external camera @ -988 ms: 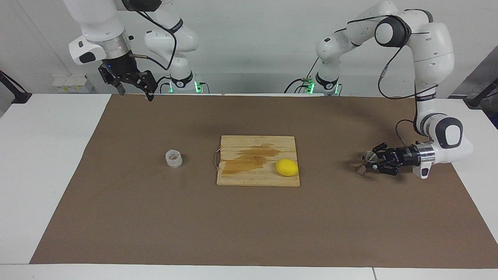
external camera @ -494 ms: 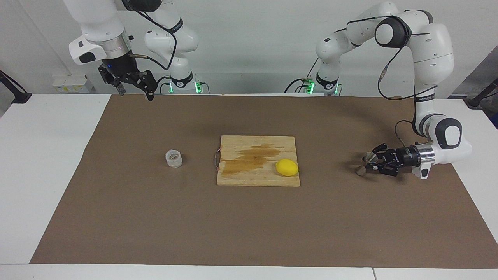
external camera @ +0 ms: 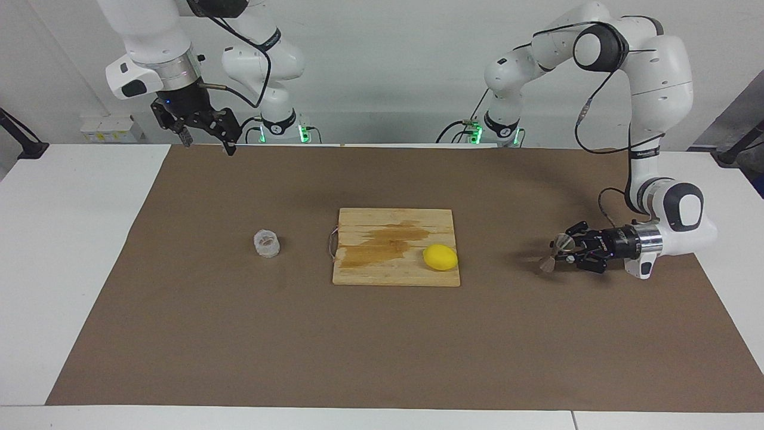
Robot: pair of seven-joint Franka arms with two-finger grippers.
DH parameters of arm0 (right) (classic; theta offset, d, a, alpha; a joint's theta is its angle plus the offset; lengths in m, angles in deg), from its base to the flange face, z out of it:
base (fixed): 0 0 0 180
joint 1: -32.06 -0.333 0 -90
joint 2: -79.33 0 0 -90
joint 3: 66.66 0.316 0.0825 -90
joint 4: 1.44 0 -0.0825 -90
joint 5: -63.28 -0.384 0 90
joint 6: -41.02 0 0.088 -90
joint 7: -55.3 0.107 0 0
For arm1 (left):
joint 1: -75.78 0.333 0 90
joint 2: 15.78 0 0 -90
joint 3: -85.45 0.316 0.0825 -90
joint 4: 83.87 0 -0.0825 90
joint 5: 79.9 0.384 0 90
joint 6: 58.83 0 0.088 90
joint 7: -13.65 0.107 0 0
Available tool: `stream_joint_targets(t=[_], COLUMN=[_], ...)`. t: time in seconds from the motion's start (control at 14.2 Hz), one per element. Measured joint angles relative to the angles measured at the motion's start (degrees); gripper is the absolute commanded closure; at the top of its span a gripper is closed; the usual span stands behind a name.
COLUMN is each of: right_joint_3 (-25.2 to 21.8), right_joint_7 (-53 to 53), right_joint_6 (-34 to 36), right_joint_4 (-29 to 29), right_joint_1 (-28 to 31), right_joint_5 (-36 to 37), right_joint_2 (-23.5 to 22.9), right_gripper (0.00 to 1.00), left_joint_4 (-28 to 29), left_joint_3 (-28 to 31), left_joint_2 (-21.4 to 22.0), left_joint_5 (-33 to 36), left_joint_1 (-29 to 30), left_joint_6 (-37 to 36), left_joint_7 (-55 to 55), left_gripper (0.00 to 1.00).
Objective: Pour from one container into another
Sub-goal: 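Lift the metal cup with the left gripper toward the cutting board, then carry the metal cup over the middle of the cutting board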
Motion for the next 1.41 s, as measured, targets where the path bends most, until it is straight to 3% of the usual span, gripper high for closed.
stream_joint_targets(t=[0.49, 1.06, 1.41], right_joint_3=[0.0, 0.0, 0.0], right_joint_7=[-0.01, -0.01, -0.17], right_joint_6=[0.0, 0.0, 0.3], right_joint_4=[0.0, 0.0, 0.39], right_joint_1=[0.0, 0.0, 0.0], right_joint_5=[0.0, 0.0, 0.0], right_joint_2=[0.0, 0.0, 0.0], right_gripper=[0.0, 0.0, 0.0], left_joint_4=[3.86, 13.84, 15.3], left_joint_3=[-1.65, -1.99, -2.0], left_joint_2=[5.26, 15.78, 18.21], left_joint_5=[-8.36, -24.71, -31.85], left_joint_1=[-6.29, -25.88, -35.35], left_joint_6=[2.16, 21.47, 31.98], left_joint_7=[-2.07, -2.08, -2.08], left_gripper=[0.9, 0.9, 0.9])
